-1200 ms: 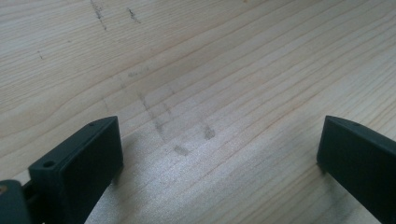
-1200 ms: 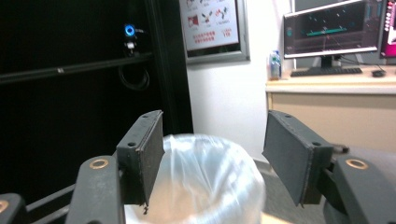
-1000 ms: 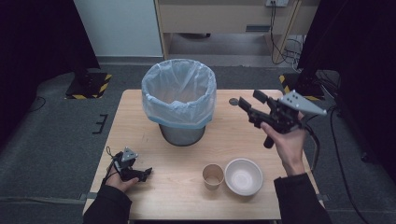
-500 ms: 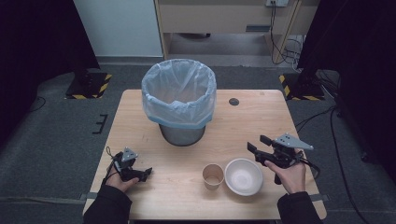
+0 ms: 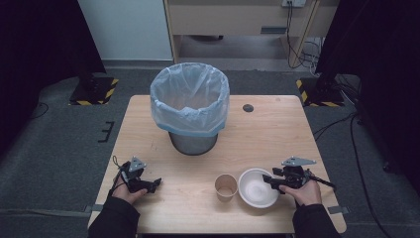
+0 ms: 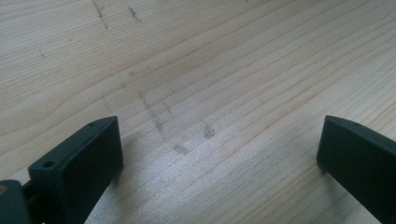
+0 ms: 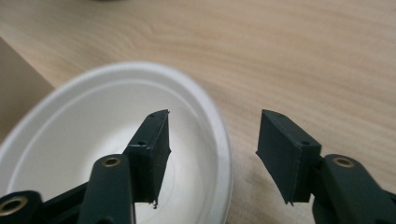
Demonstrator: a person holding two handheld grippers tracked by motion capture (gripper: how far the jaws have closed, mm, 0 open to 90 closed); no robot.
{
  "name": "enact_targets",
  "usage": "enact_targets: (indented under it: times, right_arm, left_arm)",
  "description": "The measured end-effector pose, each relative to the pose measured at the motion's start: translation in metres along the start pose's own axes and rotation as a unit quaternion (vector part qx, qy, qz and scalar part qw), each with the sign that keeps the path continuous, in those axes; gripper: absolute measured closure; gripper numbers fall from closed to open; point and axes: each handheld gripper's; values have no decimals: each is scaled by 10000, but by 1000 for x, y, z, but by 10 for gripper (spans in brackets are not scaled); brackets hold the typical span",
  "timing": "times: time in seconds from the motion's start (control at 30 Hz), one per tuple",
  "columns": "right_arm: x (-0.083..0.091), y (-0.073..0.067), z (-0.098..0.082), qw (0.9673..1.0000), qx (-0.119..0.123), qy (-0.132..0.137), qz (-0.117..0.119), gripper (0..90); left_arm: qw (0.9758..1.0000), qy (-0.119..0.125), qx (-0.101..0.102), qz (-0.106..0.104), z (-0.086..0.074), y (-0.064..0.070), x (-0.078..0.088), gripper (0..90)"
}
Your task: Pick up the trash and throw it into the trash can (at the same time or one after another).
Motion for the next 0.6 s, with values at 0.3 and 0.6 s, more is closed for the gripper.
enact_targets:
  times: [0.3, 0.6]
  right_arm:
    - [-9, 2, -1, 9979, 55, -628, 130, 684]
    - [9, 5, 7, 9989, -265, -302, 253, 819]
  left_arm:
    - [10000, -2, -2, 0, 0, 0, 0, 0]
    - [10000, -1, -1, 0, 0, 0, 0, 0]
Point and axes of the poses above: each handheld gripper's, and its own axes: x roughly backward along the jaws, z roughly out of its top, y roughly to its right, and after that the axes turned 15 degrees about -y, right-handed
